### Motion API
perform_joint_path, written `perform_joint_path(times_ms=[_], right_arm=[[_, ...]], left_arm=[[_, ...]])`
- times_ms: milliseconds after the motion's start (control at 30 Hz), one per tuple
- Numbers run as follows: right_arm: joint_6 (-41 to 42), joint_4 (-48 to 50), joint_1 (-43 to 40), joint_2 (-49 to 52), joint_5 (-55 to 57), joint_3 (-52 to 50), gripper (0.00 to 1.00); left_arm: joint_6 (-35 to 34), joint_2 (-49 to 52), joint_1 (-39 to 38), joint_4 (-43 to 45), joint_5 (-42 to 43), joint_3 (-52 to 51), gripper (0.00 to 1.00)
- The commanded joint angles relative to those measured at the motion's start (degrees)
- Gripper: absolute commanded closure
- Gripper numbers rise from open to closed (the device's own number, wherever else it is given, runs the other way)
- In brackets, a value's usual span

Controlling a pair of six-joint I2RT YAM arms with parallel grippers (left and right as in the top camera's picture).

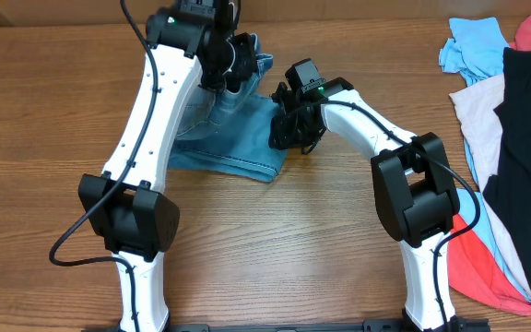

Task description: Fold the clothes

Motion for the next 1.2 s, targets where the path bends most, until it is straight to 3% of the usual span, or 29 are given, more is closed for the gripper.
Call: perform_joint_path(times_ms=[0, 233, 467, 667, 833, 1033, 1100, 1167], right_arm=[[0.24, -0.87, 0.31, 3.61, 1.01, -0.87, 0.63], [0.28, -1.88, 0.31, 3.61, 1.33, -0.85, 0.64], [5.42, -3.48, -0.90, 2.25, 5.99, -0.59, 0.62], [5.70, -2.86, -1.18, -3.52, 6.93, -0.59, 0.60], [10.21, -4.55, -2.08, -8.76, 16.15, -0.59, 0.59], [10.21, -5.68, -4.57, -13.75, 16.28, -0.59, 0.59], [10.21, -6.27, -5.40, -15.10, 16.28, -0.59, 0.59], [10.19, -6.34, -5.51, -15.39, 16.28, -0.59, 0.58]], left_arm=[[-2.25, -2.67, -1.62, 1.31, -0.31, -2.05, 0.96], [-2.27, -2.67, -2.54, 2.49, 0.33, -2.86, 0.96], [-2.23, -2.67, -2.51, 2.43, 0.28, -2.86, 0.96], [-2.23, -2.67, -2.51, 2.34, 0.15, -2.89, 0.96], [-2.23, -2.67, -2.51, 1.88, 0.17, -2.91, 0.96], [-2.25, -2.67, -2.54, 1.81, 0.24, -2.91, 0.96], [-2.25, -2.67, -2.86, 1.79, 0.98, -2.91, 0.86], [-2.23, -2.67, -3.32, 1.86, 1.73, -2.91, 0.66]])
